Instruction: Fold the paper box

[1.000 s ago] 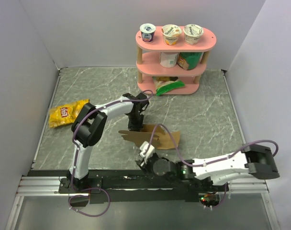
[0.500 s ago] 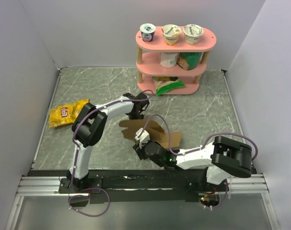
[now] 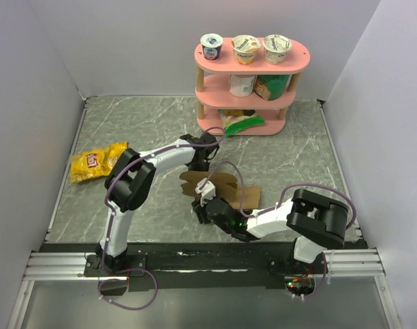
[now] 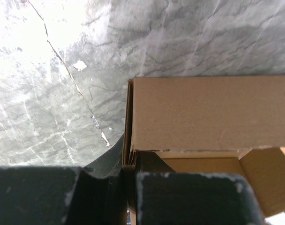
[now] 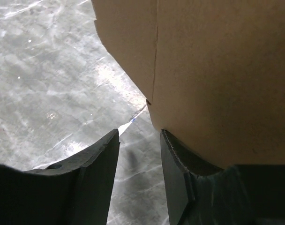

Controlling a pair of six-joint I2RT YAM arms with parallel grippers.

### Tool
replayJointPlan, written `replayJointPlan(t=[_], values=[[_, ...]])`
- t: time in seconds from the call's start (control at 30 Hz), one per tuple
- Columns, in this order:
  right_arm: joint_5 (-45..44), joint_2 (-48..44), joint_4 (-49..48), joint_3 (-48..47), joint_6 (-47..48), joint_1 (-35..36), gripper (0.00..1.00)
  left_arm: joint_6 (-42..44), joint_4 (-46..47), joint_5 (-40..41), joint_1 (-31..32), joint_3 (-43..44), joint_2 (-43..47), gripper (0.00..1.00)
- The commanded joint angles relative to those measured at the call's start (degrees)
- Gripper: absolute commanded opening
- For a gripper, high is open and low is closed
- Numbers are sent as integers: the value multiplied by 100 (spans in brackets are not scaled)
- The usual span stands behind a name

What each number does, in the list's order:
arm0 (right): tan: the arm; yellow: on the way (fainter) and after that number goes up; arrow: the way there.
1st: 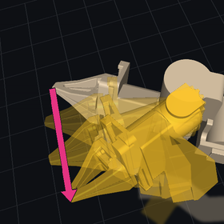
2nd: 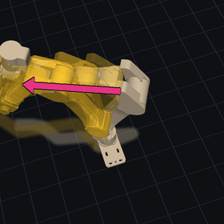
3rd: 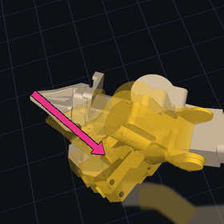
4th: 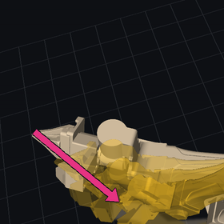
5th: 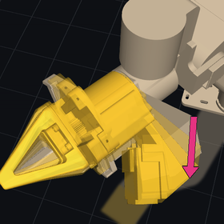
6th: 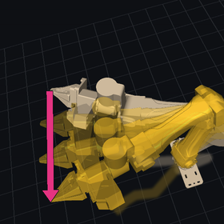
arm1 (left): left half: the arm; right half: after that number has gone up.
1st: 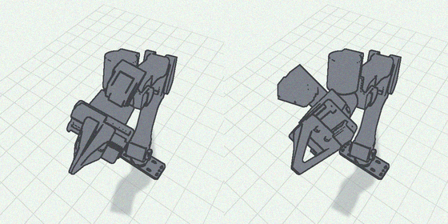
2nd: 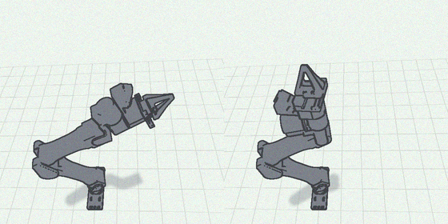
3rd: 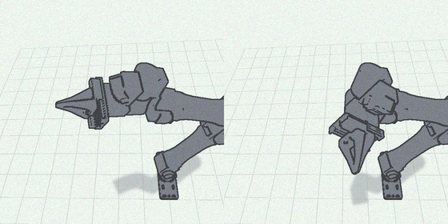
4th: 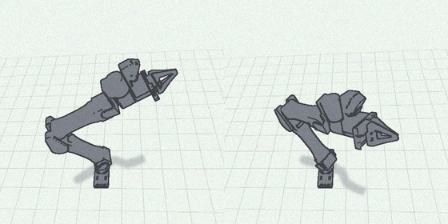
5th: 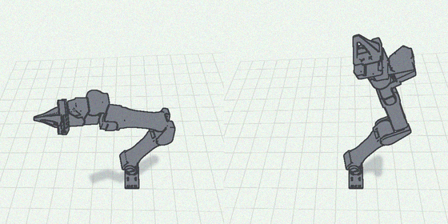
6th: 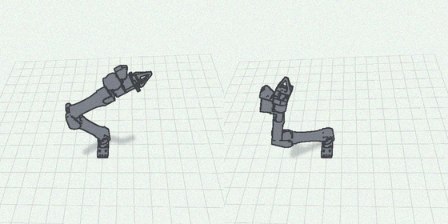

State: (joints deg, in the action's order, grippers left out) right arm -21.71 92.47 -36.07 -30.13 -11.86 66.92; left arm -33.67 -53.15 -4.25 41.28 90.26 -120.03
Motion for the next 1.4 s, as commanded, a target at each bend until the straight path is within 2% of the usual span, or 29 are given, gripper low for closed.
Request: replayJointPlan(t=[0.0,0.23,0.4,0.5,0.53,0.6,0.77,0.9,1.0,1.03,1.13,1.17,1.23,1.27,1.37], values=[[-617,-115,-347,182,-106,-495,49,-8,-636,-269,223,-193,-311,1],[-185,-35,-453,235,-335,-785,49,18,-645,-120,232,-166,-284,1],[141,-404,-515,306,192,-689,54,167,-487,-112,232,-289,-249,1],[142,-904,-243,280,657,-154,76,343,-390,29,232,-298,-188,1],[19,-1210,28,262,763,30,84,387,-346,99,232,-307,-144,1],[-218,-1546,362,244,957,573,87,502,-214,354,214,-298,-30,1],[-175,-3363,1521,534,309,1139,89,799,-196,408,161,-149,23,1],[-552,-4937,2568,473,228,1517,90,1046,-232,759,144,-43,23,1],[-1070,-6070,3357,280,-26,1544,91,1205,-126,917,135,-79,207,1],[-1376,-6187,3561,201,-149,1413,95,1222,-91,1091,135,-113,269,1],[-1344,-6136,4676,-352,-474,826,95,1415,356,1076,135,-402,681,1],[-1083,-6040,4941,-623,-797,179,94,1503,497,1041,135,-517,813,1],[-277,-5697,5023,-696,-740,-693,93,1722,961,857,135,-850,1200,1],[181,-5557,5023,-687,-843,-1385,92,1845,1094,838,135,-965,1331,1],[1254,-4871,4830,-609,-845,-2259,90,2144,1517,750,153,-1203,1823,1]])
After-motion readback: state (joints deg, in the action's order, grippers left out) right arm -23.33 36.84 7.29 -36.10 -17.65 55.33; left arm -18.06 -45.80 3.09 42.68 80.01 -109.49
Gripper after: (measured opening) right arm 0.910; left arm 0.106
